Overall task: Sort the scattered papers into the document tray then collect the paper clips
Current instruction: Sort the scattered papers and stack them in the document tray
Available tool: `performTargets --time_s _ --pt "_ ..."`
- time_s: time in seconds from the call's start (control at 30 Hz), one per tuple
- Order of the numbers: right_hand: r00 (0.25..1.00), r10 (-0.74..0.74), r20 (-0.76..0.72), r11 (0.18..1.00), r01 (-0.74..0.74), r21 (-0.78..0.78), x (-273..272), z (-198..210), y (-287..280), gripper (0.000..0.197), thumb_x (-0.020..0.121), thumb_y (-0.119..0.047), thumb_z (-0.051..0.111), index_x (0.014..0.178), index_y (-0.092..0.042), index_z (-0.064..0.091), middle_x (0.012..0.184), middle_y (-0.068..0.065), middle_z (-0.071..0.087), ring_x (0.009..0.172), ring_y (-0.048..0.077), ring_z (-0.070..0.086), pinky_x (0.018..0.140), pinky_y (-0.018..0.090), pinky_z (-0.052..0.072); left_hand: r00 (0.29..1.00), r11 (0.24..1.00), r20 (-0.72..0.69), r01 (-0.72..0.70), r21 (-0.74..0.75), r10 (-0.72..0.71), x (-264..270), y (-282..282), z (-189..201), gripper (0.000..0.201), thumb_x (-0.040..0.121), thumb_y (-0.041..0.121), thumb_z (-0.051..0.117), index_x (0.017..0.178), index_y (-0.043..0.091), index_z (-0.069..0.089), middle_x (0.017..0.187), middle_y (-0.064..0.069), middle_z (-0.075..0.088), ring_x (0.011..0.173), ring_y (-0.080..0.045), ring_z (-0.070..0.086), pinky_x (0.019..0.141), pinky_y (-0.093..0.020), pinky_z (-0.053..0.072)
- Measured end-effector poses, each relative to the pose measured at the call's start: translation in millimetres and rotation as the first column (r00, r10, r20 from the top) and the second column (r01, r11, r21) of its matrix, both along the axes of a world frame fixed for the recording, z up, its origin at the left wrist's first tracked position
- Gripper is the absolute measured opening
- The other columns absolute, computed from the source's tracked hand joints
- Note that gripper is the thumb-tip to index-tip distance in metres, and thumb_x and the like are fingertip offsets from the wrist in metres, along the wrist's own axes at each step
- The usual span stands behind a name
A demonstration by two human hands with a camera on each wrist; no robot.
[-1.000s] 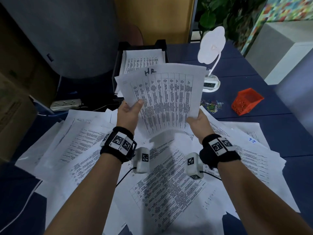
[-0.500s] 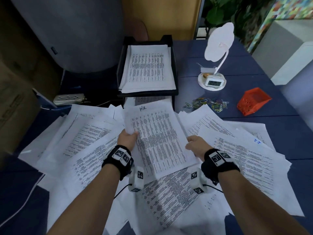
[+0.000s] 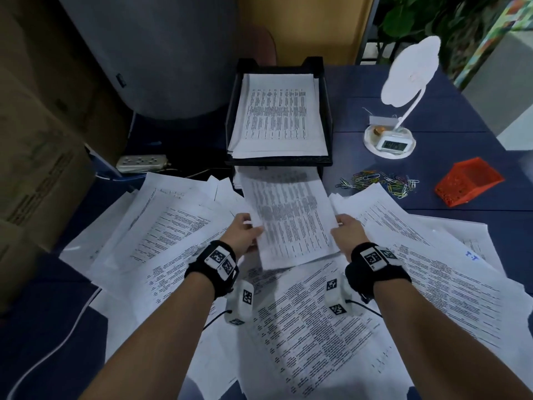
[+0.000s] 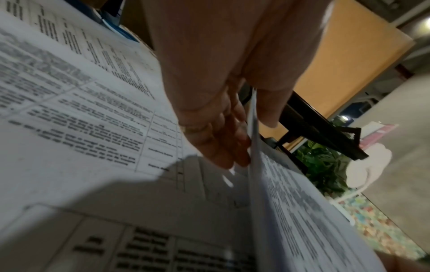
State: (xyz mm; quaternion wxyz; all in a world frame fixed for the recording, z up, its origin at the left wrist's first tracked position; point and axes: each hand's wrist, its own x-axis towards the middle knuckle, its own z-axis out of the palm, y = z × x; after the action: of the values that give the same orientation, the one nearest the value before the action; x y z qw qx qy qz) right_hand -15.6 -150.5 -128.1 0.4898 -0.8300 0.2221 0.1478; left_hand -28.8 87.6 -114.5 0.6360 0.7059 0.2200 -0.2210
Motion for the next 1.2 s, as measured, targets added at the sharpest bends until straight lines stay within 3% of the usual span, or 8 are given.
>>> performTargets --time_s 0.2,0.3,0.57,0.7,0.73,0.87,1.03,1.2 --pt "0.994 -0.034 0.104 0.999 0.033 0.016 26 8 15 0.04 0.086 0.005 0.037 0.12 -0.005 0.056 0.118 0.016 0.061 0.095 0.032 0.057 0.08 0.036 0.051 0.982 0.95 0.054 0.16 0.268 -0.18 2 8 -14 0.013 0.093 0.014 0.056 0.093 0.018 0.043 0.088 -0.007 0.051 0.077 -0.021 0.056 0.061 -0.032 0.051" --pt "0.995 -0.08 0.059 0.993 0.074 0.093 38 7 22 0.037 0.091 -0.001 0.041 0.125 -0.009 0.05 0.122 0.017 0.056 0.096 0.035 0.057 0.081 0.053 0.055 0.993 0.971 0.096 0.045 0.235 -0.069 16 15 -12 0.032 0.096 0.01 0.051 0.125 0.013 0.04 0.11 -0.01 0.049 0.09 -0.027 0.059 0.058 -0.029 0.056" --pt "0.975 -0.217 0.039 0.933 0.195 0.303 76 10 41 0.042 0.093 0.007 0.042 0.132 -0.007 0.039 0.118 0.014 0.051 0.082 0.018 0.055 0.06 0.024 0.056 0.948 0.947 0.243 -0.257 0.192 0.208 98 24 0 0.033 0.086 -0.01 0.052 0.109 0.013 0.049 0.083 -0.008 0.056 0.073 -0.029 0.063 0.069 -0.042 0.059" --pt "0.989 -0.149 0.008 0.985 0.148 0.091 88 22 42 0.037 0.103 -0.016 0.027 0.136 -0.024 0.043 0.131 0.002 0.051 0.119 0.019 0.047 0.095 0.02 0.042 0.937 0.943 0.29 -0.262 0.206 0.196 125 21 -2 0.041 0.085 -0.014 0.048 0.115 0.014 0.052 0.086 -0.006 0.06 0.062 -0.022 0.06 0.063 -0.03 0.059" --pt "0.999 0.035 0.021 0.98 -0.03 -0.196 92 18 40 0.037 0.104 -0.024 0.027 0.133 -0.024 0.049 0.122 -0.002 0.056 0.125 0.02 0.044 0.097 0.02 0.036 0.927 0.933 0.31 -0.284 0.221 0.209 129 20 -5 0.033 0.086 -0.013 0.047 0.106 0.011 0.057 0.085 -0.008 0.062 0.062 -0.023 0.06 0.061 -0.027 0.057" --pt "0.981 -0.146 0.124 0.979 0.162 -0.127 117 8 35 0.016 0.082 -0.011 0.066 0.073 -0.016 0.053 0.067 -0.003 0.049 0.086 0.021 0.06 0.06 0.022 0.044 0.918 0.916 0.344 -0.296 0.27 0.195 137 21 -17 0.022 0.089 -0.009 0.047 0.096 0.001 0.065 0.079 -0.01 0.061 0.068 -0.022 0.056 0.074 -0.033 0.053" --pt "0.971 -0.197 0.135 0.953 0.222 -0.208 121 9 40 0.012 0.073 -0.009 0.072 0.076 -0.001 0.063 0.074 0.01 0.059 0.072 0.02 0.056 0.062 0.031 0.045 0.973 0.86 0.232 -0.103 0.5 -0.018 141 25 -24 0.03 0.092 0.004 0.051 0.12 0.005 0.063 0.127 -0.01 0.06 0.118 -0.024 0.054 0.091 -0.017 0.039" --pt "0.978 -0.159 0.135 0.969 0.181 -0.17 124 1 41 0.034 0.086 -0.013 0.056 0.051 -0.012 0.052 0.043 -0.001 0.061 0.056 0.014 0.068 0.045 0.016 0.048 0.967 0.699 0.166 0.018 0.715 -0.195 147 31 -30 0.03 0.093 0.014 0.053 0.122 0.01 0.059 0.134 -0.014 0.045 0.113 -0.028 0.053 0.078 -0.018 0.035"
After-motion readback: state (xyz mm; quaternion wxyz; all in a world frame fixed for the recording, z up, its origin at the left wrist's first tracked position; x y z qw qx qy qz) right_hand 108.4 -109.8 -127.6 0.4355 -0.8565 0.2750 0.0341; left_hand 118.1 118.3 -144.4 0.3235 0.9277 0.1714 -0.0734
